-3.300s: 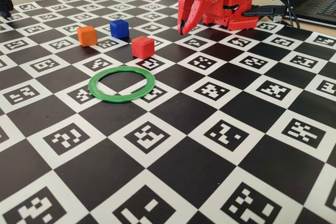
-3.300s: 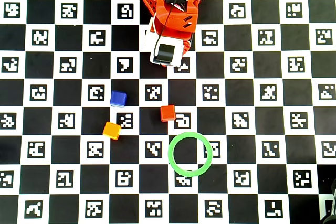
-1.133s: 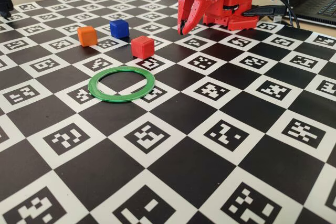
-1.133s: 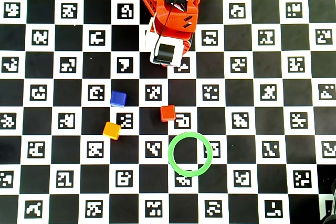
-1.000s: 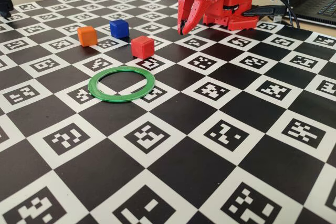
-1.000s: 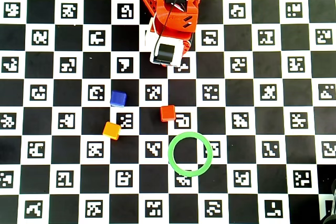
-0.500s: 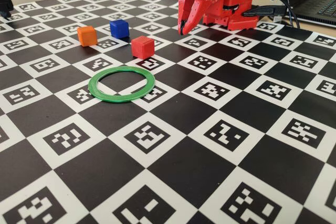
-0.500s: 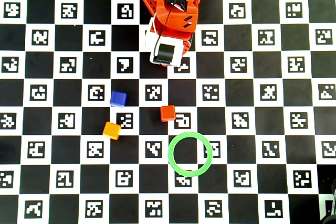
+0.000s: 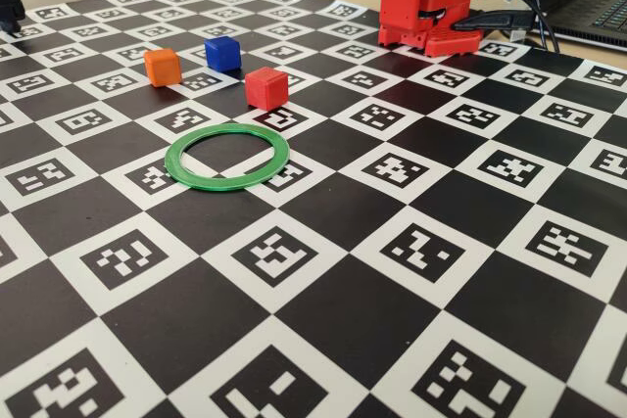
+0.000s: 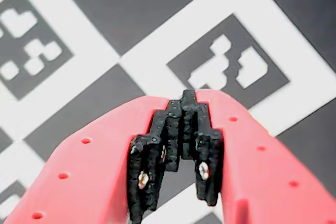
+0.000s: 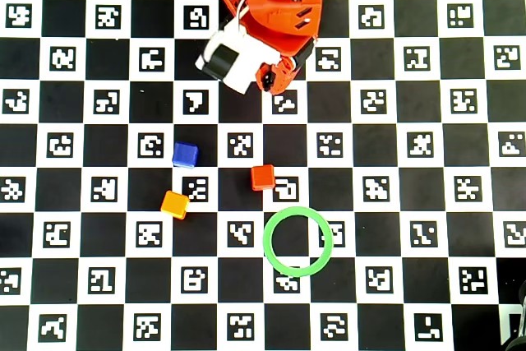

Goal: Grab the red cube then put it in the green circle then put the blue cube on top and finally the orange cube on top

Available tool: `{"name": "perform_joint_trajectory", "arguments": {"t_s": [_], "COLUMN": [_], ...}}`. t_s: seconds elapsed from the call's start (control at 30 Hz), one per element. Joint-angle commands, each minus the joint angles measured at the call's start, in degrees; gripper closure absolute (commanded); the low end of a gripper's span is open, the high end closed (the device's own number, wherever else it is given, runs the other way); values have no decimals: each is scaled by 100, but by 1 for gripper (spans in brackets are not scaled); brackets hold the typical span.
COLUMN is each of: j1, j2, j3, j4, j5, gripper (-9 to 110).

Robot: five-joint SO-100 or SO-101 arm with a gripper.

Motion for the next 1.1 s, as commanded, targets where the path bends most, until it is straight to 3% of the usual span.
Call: {"name": "perform_joint_trajectory", "arguments": {"t_s": [0.0,0.2,0.33,0.5,1.07], "j1": [-35,-53,53,123,149], "j2": [-1028,-1837,-2101,-2452,-3850], "j3": [-1731,-2347,-2426,-2426,-2496], "j4": [765,888,782,545,-396], "j5": [853,2162,3296,3981,4764], "gripper": [104,95,79,69,57]}}
